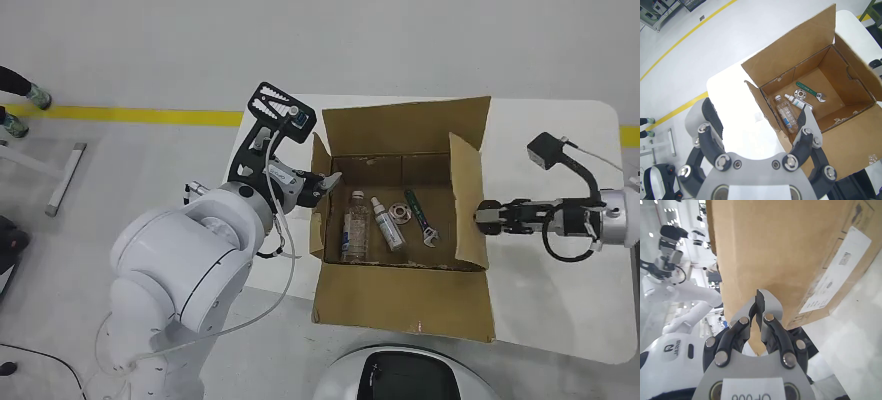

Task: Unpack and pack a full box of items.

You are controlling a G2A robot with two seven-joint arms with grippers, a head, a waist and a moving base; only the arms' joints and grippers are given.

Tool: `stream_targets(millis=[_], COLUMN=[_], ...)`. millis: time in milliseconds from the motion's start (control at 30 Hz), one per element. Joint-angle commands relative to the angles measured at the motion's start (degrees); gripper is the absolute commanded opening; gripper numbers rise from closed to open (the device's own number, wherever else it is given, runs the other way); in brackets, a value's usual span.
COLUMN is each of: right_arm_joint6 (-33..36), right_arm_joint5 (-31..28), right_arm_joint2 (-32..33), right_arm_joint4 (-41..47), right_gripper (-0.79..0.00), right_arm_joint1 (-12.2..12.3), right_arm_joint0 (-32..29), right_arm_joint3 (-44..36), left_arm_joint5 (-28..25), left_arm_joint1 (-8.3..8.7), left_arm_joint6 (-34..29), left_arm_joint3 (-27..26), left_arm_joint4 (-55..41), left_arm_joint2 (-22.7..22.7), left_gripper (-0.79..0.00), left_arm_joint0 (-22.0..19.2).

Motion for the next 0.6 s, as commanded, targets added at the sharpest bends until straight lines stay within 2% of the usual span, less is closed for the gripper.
stream_targets(millis=[0, 133, 267, 367, 567], right_arm_joint6=[-1.79, -3.69, -4.35, -4.69, -7.58], right_arm_joint5=[1.49, 4.15, 4.03, 2.41, -0.24], right_arm_joint2=[-3.23, -9.01, -10.29, -6.03, 14.7], right_arm_joint4=[-5.84, -13.45, -12.13, -9.97, -7.06], right_gripper=[-0.785, -0.785, -0.785, -0.785, -0.785], right_arm_joint1=[0.1, 0.12, 0.01, 0.43, 1.66], right_arm_joint0=[0.8, 2.41, 4.68, 4.59, -2.87], right_arm_joint3=[-2.51, -5.26, -4.89, -5.76, -7.02], left_arm_joint5=[0.0, 0.0, 0.0, 0.0, 0.0], left_arm_joint1=[0.0, 0.0, 0.0, 0.0, 0.0], left_arm_joint6=[0.0, 0.0, 0.0, 0.0, 0.0], left_arm_joint3=[0.0, 0.0, 0.0, 0.0, 0.0], left_arm_joint4=[0.0, 0.0, 0.0, 0.0, 0.0], left_arm_joint2=[0.0, 0.0, 0.0, 0.0, 0.0], left_gripper=[0.0, 0.0, 0.0, 0.0, 0.0], left_arm_joint0=[0.0, 0.0, 0.0, 0.0, 0.0])
